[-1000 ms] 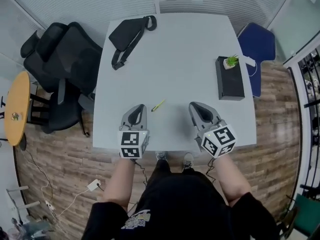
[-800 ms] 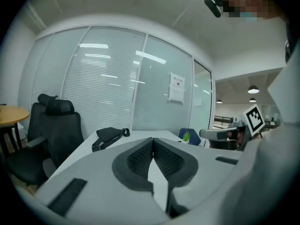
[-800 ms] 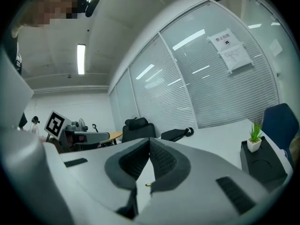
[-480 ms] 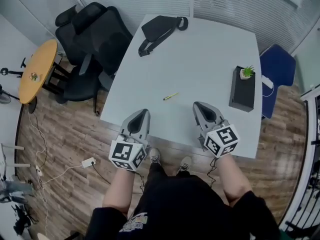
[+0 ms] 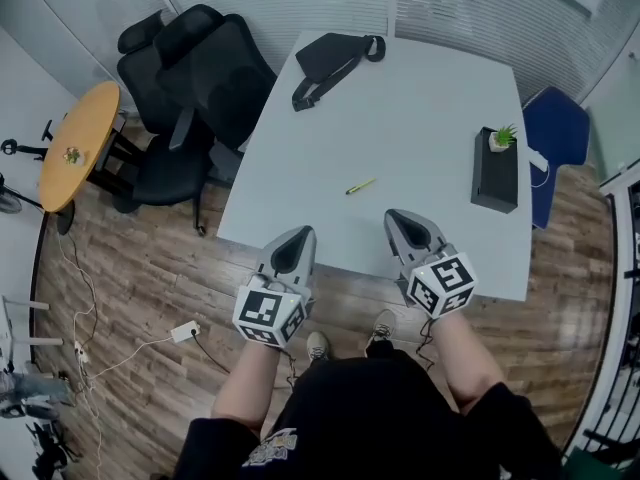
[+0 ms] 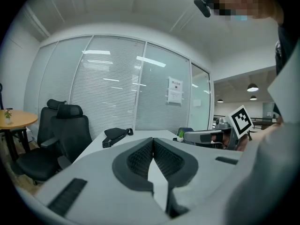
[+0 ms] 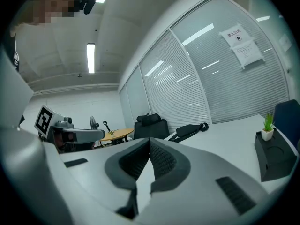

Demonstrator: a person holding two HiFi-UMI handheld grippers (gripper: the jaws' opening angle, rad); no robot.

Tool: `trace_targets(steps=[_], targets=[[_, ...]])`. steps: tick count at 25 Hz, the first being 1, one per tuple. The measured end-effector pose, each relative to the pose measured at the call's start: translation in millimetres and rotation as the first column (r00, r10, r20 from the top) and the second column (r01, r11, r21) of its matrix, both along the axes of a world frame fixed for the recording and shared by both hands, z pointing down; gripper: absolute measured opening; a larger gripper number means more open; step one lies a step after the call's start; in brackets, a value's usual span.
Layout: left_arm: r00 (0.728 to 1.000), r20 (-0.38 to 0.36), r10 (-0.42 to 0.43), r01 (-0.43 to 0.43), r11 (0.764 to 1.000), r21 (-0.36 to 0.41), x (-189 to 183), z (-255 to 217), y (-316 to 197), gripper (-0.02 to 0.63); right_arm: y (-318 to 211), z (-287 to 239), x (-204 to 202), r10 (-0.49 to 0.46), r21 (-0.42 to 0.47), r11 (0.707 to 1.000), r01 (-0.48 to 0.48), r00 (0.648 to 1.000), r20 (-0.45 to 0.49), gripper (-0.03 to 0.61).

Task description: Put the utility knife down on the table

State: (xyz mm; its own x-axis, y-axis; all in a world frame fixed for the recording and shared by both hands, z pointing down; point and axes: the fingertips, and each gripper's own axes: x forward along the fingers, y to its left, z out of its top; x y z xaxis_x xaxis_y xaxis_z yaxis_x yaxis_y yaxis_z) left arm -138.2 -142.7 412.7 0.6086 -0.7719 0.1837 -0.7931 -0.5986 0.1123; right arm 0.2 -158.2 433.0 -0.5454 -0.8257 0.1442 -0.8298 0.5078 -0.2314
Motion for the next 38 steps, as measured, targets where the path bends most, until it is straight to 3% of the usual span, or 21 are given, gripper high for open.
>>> trace_targets(steps=[8, 19, 25, 38], targets=[[0.985, -0.045, 0.164, -0.164, 0.986, -0.003, -9.9, 5.2, 11.2, 0.005, 39.4, -1.8, -22.6, 0.15, 0.0, 0.989, -0.15, 0.987, -0.061, 0.003], [0.927, -0.054, 0.371, -0.371, 0.929, 0.016, 10.3, 0.1, 42.0, 0.005, 97.2, -10.1, -0.4, 0.375, 0.019, 0.927, -0.374, 0.924, -0.071, 0.003], [0.915, -0.044, 0.401, -0.401, 0.916, 0.016, 10.3, 1.7, 54.3, 0.005, 113.3, -10.2, -0.5, 0.408, 0.024, 0.913, -0.407, 0.911, -0.063, 0.003], [0.917, -0.03, 0.398, -0.394, 0.915, 0.08, -7.1, -21.1, 73.4, 0.005, 128.8, -28.3, -17.7, 0.397, 0.071, 0.917, -0.393, 0.916, -0.058, 0.003]])
